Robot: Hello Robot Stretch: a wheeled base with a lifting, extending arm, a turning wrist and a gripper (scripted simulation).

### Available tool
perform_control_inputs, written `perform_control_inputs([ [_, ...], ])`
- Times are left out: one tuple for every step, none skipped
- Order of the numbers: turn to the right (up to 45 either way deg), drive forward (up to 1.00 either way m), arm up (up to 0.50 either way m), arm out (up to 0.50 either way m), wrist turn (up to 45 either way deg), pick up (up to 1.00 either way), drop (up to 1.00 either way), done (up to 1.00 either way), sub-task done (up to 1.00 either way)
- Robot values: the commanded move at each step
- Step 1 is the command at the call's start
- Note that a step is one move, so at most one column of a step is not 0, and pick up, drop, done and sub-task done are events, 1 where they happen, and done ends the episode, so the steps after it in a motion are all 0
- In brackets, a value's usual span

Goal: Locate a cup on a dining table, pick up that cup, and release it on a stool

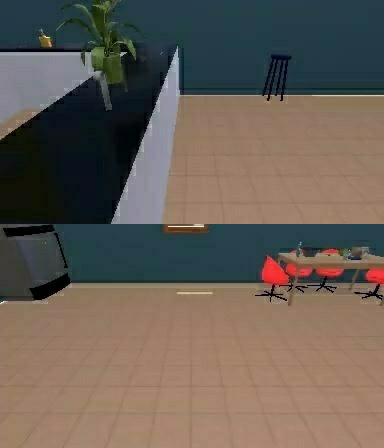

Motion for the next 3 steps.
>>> perform_control_inputs([
  [45.0, 0.0, 0.0, 0.0, 0.0, 0.0, 0.0, 0.0, 0.0],
  [45.0, 0.0, 0.0, 0.0, 0.0, 0.0, 0.0, 0.0, 0.0],
  [42.0, 0.0, 0.0, 0.0, 0.0, 0.0, 0.0, 0.0, 0.0],
])
